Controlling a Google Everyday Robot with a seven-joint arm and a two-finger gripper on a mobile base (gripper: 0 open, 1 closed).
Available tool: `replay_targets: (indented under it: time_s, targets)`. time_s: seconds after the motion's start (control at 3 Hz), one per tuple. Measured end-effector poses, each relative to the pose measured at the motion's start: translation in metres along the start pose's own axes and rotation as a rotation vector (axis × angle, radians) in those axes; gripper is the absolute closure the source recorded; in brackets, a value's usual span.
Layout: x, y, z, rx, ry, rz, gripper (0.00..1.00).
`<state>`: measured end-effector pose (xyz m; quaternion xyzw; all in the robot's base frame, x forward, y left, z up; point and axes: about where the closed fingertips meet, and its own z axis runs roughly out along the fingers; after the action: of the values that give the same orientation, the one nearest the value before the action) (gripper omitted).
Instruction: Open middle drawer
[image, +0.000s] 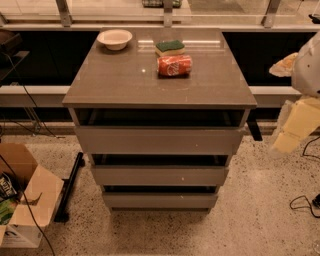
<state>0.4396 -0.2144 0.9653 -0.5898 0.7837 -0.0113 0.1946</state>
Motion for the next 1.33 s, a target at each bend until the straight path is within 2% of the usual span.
replay_targets:
  time_s: [0.33, 0.67, 1.0, 1.33]
  targets:
    - [0.004, 0.005, 0.023, 0.0, -0.131, 0.055, 0.0]
    - [0.01, 0.012, 0.051, -0.033, -0.217, 0.086, 0.0]
    - [0.019, 0.019, 0.081, -0.086, -0.249, 0.087, 0.0]
    - [0.044, 0.022, 0.112, -0.148, -0.233, 0.091, 0.0]
